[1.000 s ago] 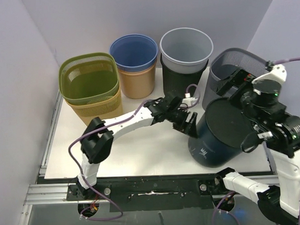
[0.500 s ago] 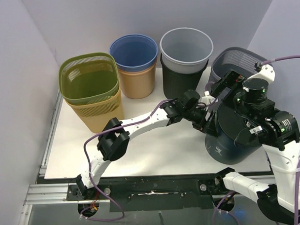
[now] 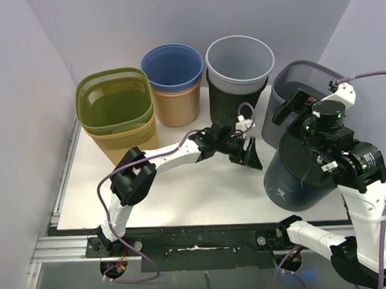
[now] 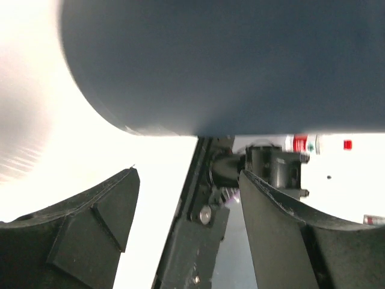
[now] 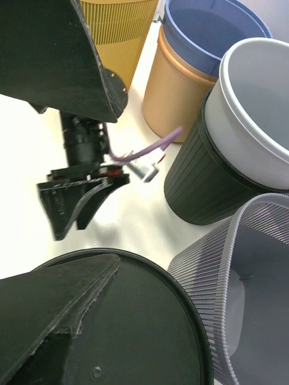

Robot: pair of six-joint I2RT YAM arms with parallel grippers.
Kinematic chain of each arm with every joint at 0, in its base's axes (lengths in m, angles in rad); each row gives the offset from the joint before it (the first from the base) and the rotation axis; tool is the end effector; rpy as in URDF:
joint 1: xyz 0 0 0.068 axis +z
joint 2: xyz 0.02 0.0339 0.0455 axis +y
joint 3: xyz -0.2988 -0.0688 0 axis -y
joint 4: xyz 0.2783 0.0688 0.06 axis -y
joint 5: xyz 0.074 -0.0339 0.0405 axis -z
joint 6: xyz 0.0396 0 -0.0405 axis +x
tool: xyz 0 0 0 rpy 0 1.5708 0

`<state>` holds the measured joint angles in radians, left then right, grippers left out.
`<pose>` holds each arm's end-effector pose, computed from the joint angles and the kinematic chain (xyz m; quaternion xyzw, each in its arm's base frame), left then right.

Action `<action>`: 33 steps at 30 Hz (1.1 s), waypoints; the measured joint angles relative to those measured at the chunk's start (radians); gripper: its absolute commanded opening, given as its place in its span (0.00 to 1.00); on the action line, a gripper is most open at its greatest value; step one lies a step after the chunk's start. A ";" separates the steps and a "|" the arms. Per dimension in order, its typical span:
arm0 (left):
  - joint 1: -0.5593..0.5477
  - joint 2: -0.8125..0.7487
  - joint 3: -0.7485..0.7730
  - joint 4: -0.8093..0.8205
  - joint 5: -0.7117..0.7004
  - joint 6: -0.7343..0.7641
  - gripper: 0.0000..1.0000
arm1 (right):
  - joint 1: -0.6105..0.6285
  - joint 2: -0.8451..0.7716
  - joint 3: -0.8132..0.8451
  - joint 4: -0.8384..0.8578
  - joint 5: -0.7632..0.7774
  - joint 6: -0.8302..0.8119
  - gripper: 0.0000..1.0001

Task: Turn the large container upside down
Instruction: Move the container to the corner of the board.

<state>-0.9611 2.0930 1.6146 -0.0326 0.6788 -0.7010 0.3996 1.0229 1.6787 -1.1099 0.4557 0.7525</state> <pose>0.2861 -0.4530 0.2464 0.2724 0.7849 -0.5457 0.1091 0.1420 0.0411 0.5378 0.2628 0.7924 0.1205 0.5372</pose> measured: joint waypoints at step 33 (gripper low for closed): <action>-0.042 0.216 0.334 0.012 0.039 -0.064 0.65 | 0.000 0.007 0.010 -0.013 0.006 0.011 0.97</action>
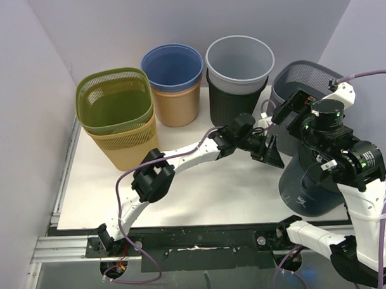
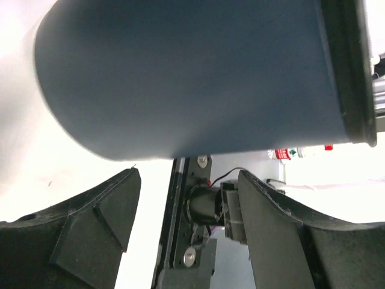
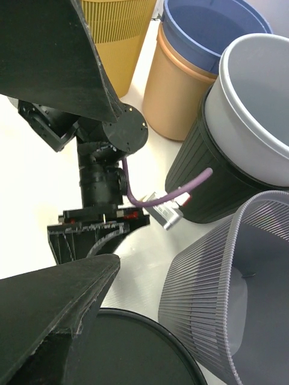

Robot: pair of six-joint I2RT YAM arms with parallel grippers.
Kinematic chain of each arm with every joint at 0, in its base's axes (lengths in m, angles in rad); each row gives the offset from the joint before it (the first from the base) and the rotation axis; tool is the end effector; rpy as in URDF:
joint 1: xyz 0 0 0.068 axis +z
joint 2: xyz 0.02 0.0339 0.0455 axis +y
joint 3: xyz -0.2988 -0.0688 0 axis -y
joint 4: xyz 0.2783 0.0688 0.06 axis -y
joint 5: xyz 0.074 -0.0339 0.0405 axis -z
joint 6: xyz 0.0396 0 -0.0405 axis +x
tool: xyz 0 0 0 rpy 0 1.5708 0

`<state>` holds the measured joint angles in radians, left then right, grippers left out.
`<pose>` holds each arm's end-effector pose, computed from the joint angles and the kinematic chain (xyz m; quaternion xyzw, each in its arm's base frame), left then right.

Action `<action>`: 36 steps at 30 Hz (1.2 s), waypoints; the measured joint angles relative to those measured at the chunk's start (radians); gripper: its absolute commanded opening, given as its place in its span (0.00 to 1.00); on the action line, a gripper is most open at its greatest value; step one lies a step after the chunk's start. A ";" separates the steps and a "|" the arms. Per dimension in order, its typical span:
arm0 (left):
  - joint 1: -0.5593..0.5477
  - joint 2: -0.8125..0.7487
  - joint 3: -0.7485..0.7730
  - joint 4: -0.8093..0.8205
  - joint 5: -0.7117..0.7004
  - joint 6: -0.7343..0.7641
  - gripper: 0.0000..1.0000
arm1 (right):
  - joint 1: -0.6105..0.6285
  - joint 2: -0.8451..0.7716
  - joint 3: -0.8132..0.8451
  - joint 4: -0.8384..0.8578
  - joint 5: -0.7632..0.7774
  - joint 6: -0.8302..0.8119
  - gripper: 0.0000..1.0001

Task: Turn the large container upside down
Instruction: Move the container to the corner of the board.

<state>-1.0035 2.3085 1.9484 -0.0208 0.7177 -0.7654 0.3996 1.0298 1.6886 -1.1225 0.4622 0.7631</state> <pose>0.2999 -0.5191 0.2541 0.2875 0.7466 -0.5903 0.1076 0.1426 0.0411 0.5385 0.2681 0.7926 0.1182 0.5347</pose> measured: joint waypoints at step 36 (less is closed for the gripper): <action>0.113 -0.632 -0.616 0.082 -0.079 0.005 0.64 | -0.008 0.048 -0.086 -0.094 0.018 -0.097 0.99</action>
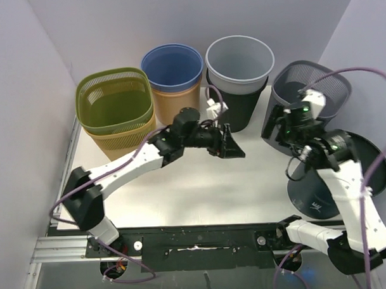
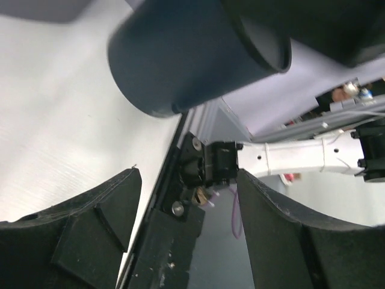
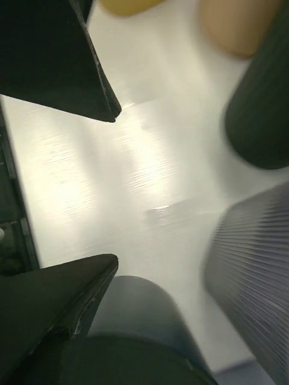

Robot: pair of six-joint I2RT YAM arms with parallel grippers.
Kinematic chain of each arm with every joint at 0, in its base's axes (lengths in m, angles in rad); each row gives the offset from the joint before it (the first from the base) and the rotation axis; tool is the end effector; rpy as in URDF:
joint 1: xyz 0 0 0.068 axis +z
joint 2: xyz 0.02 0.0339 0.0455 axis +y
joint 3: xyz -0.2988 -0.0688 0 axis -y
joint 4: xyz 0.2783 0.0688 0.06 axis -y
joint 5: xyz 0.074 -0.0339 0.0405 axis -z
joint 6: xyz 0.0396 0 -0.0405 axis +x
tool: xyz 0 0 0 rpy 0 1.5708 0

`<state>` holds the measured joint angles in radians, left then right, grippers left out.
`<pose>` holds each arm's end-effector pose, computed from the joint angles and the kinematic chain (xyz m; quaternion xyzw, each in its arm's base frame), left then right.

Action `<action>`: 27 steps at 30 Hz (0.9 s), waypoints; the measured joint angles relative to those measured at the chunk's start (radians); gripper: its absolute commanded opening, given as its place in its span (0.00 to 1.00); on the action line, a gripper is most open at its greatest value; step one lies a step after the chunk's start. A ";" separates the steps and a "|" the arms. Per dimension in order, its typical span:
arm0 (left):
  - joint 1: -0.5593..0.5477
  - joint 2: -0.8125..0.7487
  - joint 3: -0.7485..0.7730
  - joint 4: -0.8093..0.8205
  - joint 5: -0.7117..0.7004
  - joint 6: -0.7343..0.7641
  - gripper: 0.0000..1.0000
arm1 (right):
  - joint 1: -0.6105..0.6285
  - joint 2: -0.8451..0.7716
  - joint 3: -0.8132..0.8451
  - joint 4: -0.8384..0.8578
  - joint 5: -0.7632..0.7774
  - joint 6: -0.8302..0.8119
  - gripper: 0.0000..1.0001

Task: Turn the large container upside down
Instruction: Move the container to the corner of the board.

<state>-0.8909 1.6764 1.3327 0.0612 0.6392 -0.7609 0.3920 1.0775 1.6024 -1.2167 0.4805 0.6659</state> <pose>0.2553 -0.3534 0.3439 0.2376 0.7453 -0.5894 0.2018 0.1672 0.0493 0.4985 0.2203 0.8569 0.0226 0.4654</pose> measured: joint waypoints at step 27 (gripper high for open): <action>0.055 -0.164 -0.089 -0.313 -0.344 0.192 0.64 | -0.280 -0.009 -0.296 -0.007 -0.188 -0.060 0.99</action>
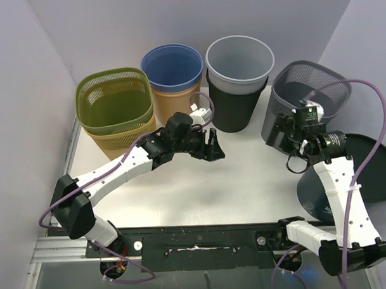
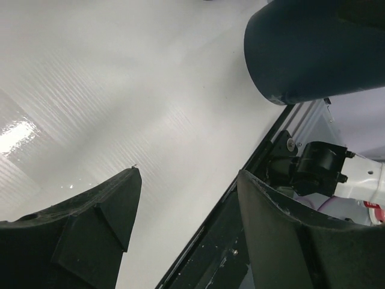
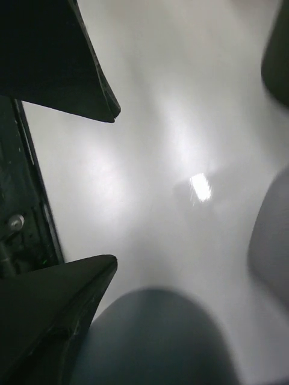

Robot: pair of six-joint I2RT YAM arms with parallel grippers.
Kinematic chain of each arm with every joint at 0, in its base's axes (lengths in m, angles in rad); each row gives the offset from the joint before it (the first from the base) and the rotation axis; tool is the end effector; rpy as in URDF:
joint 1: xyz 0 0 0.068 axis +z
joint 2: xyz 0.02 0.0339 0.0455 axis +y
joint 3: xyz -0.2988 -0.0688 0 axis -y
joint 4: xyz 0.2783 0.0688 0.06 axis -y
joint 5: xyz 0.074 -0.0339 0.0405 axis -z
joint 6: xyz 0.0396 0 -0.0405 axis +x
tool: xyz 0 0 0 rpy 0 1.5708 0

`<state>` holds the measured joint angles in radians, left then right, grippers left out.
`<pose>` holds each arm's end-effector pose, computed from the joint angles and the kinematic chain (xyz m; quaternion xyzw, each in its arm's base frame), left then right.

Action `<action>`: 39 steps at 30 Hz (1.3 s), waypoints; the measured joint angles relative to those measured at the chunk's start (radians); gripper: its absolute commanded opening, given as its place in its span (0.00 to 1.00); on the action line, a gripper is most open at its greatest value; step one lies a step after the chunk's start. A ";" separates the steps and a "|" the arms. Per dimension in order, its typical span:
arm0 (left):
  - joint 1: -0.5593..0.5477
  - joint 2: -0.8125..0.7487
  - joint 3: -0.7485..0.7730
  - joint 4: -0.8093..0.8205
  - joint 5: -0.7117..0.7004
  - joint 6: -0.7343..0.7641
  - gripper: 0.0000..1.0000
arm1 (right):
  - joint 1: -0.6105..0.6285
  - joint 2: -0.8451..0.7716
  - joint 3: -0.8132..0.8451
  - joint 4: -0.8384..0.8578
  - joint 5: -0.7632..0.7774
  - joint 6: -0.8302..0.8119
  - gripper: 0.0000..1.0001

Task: Turn the large container upside down
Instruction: Move the container to the corner of the board, then turn the container upside down at the center of the board.

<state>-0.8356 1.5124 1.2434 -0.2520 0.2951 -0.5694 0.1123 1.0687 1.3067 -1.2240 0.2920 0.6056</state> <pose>0.2489 -0.2924 0.3400 0.1866 0.8386 -0.4174 0.2961 0.1943 0.0104 0.4060 0.2720 0.9085 -0.0302 0.3159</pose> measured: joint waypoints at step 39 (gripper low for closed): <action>0.160 -0.090 -0.031 -0.118 -0.098 0.077 0.64 | 0.035 0.559 0.573 0.169 -0.193 -0.684 0.00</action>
<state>-0.6758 1.4227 1.2121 -0.3698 0.1970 -0.4919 0.1471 1.6279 1.8797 -1.0546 0.0986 -0.0780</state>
